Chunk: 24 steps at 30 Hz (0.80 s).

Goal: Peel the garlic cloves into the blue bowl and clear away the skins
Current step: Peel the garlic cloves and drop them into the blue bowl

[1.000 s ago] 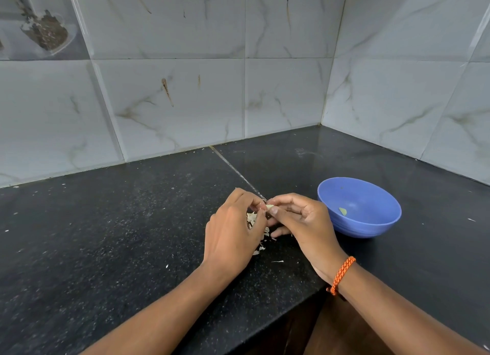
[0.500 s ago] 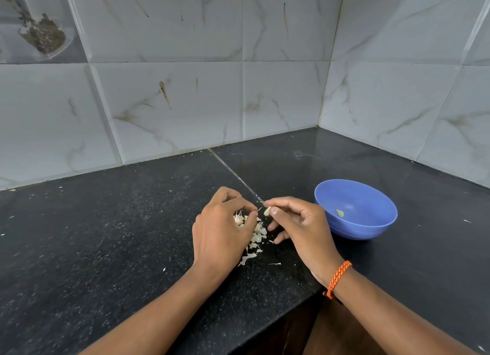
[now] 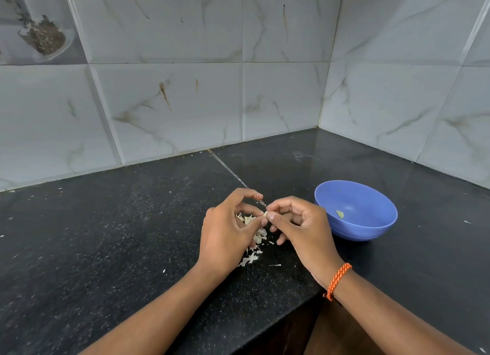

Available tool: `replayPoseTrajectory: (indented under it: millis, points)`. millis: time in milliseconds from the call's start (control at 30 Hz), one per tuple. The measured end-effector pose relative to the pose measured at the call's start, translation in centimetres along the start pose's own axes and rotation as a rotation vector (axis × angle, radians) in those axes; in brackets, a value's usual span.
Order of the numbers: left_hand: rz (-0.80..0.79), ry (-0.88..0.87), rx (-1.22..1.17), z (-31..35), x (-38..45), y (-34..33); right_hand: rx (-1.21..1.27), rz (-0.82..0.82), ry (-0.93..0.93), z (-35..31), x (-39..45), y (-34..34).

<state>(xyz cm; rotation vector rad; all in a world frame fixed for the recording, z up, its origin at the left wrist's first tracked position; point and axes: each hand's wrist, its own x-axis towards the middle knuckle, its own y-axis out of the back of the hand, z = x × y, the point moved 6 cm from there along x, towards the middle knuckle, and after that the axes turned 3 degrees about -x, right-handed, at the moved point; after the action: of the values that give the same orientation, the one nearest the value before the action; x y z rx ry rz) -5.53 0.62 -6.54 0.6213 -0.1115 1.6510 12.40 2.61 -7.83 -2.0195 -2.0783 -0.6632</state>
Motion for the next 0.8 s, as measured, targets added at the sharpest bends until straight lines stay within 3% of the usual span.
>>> replayPoseTrajectory:
  millis: [600, 800]
  points:
    - [0.019, -0.050, -0.030, -0.2, 0.2, 0.2, -0.104, 0.058, 0.139, -1.1, -0.5, 0.3]
    - [0.086, -0.068, -0.086, 0.1, 0.1, 0.9, -0.507, 0.029, 0.368, -5.1, -0.3, 0.5]
